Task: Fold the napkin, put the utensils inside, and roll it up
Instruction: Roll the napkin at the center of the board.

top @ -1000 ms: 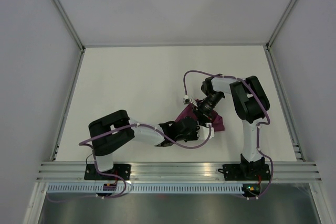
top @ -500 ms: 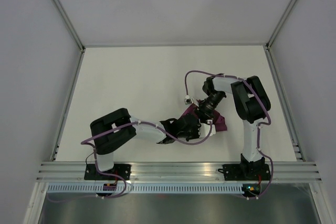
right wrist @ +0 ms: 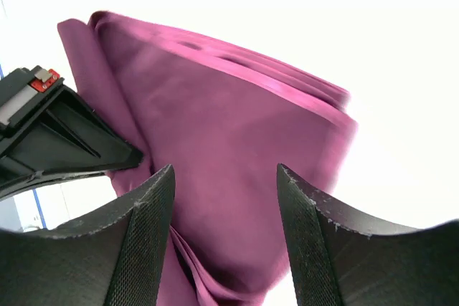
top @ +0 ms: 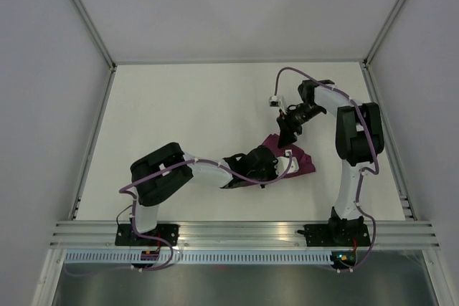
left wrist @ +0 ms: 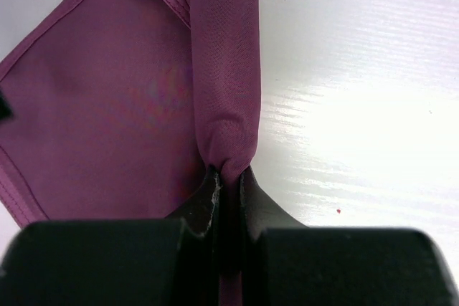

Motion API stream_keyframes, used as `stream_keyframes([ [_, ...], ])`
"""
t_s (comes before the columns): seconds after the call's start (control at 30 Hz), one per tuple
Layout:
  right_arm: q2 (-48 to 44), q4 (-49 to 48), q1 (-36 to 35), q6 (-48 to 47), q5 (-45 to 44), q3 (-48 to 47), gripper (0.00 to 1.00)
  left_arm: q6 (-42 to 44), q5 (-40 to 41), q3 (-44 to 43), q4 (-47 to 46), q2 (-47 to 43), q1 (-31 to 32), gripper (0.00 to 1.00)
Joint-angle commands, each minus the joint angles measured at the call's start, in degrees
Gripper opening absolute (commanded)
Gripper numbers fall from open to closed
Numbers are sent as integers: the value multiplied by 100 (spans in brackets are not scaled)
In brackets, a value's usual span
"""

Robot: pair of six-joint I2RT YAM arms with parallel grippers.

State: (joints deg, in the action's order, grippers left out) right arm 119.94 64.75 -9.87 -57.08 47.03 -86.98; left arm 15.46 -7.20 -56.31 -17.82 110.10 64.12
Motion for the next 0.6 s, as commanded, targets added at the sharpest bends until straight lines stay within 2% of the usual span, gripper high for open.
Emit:
stream_keyframes([
  [0.0,-401,-384,397,451,684,-214,65,-632,-291,51,1149,450,-136,2],
  [0.13,-691,-446,1169,532,1150,-127,64,-869,-369,-108,1474,626,-241,2],
  [0.27,-1252,-113,1812,-3,1555,163,64,-1124,-598,-195,1729,731,-531,2],
  [0.33,-1481,176,2145,-565,1696,356,64,-1221,-895,-204,1895,775,-663,2],
  [0.47,-2279,521,2507,-1576,1740,1171,64,-1405,-1309,-414,2300,934,-1005,2],
  [0.57,-3008,189,2525,-1842,1600,2005,66,-1397,-1477,-678,2748,1135,-1120,2],
])
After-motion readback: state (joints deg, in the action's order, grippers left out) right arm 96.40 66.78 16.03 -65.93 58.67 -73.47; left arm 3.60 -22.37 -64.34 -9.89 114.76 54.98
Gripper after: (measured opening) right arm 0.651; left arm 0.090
